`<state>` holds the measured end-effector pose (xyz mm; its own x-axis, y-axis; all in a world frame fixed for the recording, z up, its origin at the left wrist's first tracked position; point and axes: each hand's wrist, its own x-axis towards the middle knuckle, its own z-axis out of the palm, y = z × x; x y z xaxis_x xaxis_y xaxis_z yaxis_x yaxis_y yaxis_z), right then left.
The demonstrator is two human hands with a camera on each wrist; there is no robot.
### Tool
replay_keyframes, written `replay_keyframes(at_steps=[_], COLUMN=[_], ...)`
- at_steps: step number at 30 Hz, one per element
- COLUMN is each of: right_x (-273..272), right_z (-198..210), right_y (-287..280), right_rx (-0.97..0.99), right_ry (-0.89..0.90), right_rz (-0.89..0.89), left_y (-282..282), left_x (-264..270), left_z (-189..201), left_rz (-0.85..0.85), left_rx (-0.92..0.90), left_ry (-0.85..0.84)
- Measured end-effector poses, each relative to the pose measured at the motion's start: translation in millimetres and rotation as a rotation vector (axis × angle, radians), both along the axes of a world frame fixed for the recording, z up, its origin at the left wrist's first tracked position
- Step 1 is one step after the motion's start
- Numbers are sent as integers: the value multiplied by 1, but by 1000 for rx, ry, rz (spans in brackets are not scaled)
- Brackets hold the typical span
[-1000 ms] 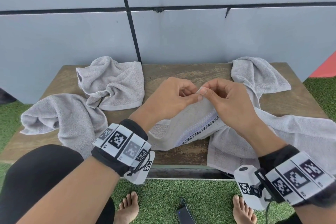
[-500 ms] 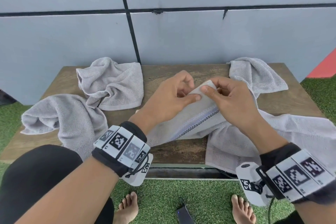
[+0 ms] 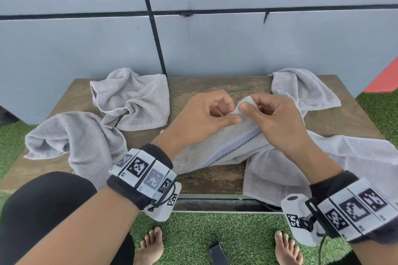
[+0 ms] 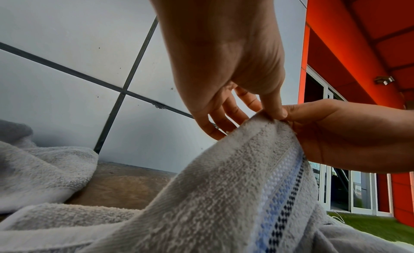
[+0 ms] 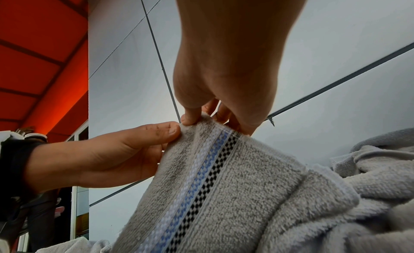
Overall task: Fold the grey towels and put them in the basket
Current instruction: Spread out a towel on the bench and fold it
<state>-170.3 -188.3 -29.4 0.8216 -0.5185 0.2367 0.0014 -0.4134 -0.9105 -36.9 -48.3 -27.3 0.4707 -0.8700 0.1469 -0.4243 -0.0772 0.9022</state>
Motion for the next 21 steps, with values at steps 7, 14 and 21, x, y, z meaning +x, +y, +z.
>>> replay_keyframes(at_steps=[7,14,21], right_x=[1,1,-2], right_z=[-1,0,-2], right_y=[-1,-2,-12], right_rx=[-24,-5,-16], right_ry=[17,-2,16], right_rz=[-18,-44,-162], left_y=[-1,1,10], left_x=[-3,0,19], left_z=[-3,-5,-9], left_rz=[-5,-27,4], left_rx=[-12,111,193], left_ry=[-1,-24,-54])
